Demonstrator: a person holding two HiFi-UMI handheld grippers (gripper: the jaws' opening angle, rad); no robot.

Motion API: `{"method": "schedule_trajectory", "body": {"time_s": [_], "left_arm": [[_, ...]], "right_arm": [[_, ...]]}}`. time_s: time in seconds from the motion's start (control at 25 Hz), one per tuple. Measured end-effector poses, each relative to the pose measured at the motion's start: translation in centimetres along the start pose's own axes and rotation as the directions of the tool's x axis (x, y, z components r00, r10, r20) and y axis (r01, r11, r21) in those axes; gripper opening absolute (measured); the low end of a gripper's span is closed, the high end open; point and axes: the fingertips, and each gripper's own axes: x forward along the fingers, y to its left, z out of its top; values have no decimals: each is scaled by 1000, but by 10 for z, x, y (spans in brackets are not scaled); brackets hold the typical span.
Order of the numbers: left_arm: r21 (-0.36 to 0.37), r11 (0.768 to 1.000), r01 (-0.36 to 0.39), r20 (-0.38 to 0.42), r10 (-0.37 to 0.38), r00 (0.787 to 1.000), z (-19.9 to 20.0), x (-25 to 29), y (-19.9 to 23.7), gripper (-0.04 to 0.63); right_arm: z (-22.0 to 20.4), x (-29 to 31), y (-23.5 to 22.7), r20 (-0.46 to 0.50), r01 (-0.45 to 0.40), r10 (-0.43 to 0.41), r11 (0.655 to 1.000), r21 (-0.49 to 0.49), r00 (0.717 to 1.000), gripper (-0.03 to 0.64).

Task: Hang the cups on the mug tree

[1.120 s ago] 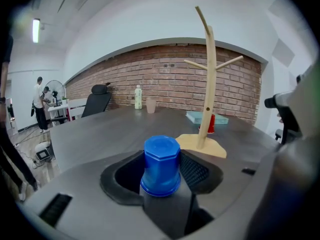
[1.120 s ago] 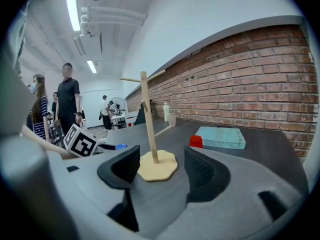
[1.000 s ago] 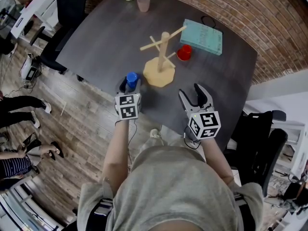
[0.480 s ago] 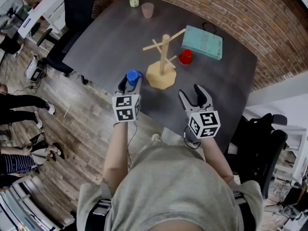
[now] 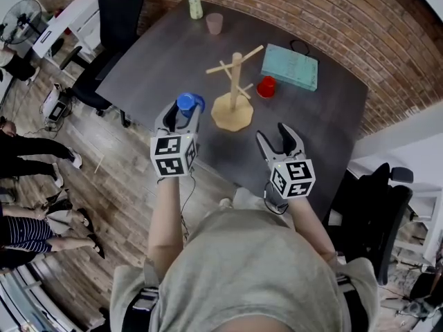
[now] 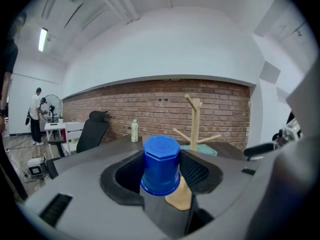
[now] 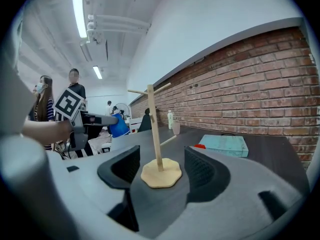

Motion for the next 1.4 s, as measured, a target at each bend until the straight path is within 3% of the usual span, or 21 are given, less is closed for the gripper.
{"method": "schedule_trajectory", "body": {"time_s": [0.52,0.92,1.4], "left_arm": [[85,996,3,137,-15,990,79,-34,-11,213],[135,991,14,246,-48,968,132,-53,-29,213],[158,985,73,274,-114,955,146,-42,-57,215]], "right_arm": [[3,-19,7,17,0,0,1000,-13,1000,273],[-1,-32,12,23,4,-4,1000,-6,1000,273],[-6,-46,8,22,31,-31,1000,6,999,273]]}}
